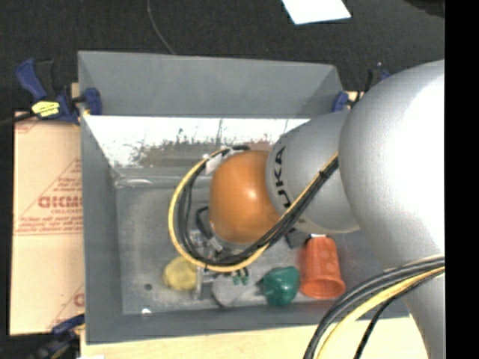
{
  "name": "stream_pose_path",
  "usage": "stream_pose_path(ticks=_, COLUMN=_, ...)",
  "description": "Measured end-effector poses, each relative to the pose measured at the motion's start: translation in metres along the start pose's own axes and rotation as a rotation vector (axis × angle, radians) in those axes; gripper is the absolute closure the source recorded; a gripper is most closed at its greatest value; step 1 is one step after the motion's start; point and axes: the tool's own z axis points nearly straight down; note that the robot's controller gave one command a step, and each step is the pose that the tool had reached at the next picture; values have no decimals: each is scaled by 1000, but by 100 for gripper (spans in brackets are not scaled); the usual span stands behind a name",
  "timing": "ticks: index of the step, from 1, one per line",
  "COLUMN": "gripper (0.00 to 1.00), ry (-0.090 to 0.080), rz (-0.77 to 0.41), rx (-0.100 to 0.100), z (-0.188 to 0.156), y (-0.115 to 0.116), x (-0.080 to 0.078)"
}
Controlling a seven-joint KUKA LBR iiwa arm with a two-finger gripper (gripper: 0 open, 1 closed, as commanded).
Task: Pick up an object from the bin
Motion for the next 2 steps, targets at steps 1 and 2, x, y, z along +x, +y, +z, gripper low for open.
stream_pose_path(ticks=1, gripper=100, ry=-4, rz=2, rx=-1, z=-14, y=0, x=-1)
stream_pose_path(ticks=2, gripper=100, ry=6, rz=4, rx=1, z=-44, y=-1, x=1)
